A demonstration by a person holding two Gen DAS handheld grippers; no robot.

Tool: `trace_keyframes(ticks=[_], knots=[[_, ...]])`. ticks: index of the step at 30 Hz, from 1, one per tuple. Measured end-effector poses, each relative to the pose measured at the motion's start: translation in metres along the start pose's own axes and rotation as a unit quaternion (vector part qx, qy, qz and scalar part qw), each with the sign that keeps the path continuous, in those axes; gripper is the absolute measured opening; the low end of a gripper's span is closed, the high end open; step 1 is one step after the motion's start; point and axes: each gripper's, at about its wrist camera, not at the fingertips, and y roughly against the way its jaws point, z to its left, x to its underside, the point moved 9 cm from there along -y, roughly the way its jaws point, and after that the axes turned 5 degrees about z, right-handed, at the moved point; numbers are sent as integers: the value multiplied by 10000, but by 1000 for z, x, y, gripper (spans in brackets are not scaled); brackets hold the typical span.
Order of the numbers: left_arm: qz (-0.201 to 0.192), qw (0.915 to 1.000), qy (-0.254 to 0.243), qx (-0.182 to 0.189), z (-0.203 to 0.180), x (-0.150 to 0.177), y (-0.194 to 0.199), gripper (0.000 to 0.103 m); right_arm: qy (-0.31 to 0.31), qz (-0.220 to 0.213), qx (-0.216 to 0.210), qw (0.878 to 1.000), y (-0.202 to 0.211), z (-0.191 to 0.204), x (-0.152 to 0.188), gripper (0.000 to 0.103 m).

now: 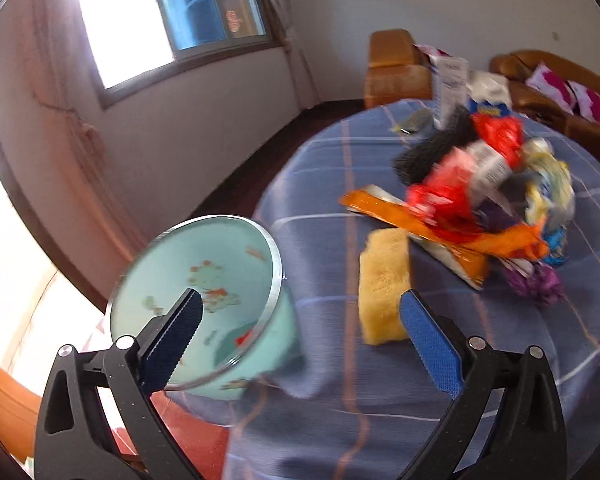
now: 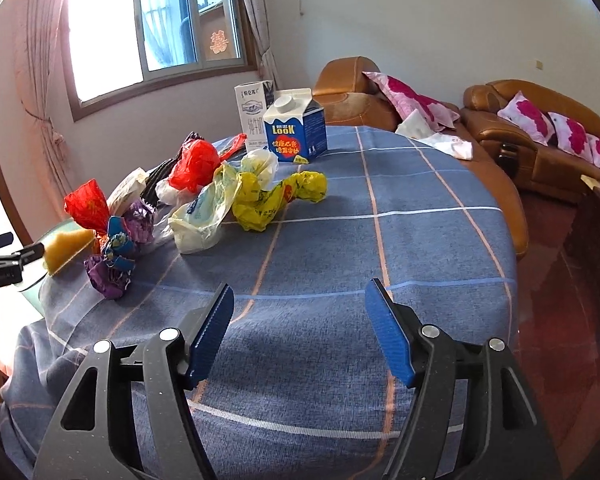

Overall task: Collect trash
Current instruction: 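Grasp the yellow sponge on the table with the left tool, then hold sponge over bucket with left tool while right tool grasps yellow wrapper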

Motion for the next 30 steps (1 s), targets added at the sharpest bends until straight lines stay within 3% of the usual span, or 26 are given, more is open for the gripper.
trace_keyframes(ticks=[6,12,19,21,26,30], knots=[[45,9991,-197,364,-31,3,-4,65,-4,23,-29,10000,-4,1,3,68],[131,9942,-415,984,-61,11,-10,22,65,-13,-101,9999,-1,7,2,68],[-3,9936,-457,1030,-45,6,6,17,32,-41,-141,9999,-1,8,-8,67],[-123,9944,-399,967,-33,0,16,17,34,-41,-180,9998,-3,12,-17,59],[-350,9968,13,722,11,-17,33,17,55,-78,-347,9994,-12,29,-44,50],[-354,9980,239,463,42,-20,30,17,-77,-75,-225,9997,-23,26,-65,46]])
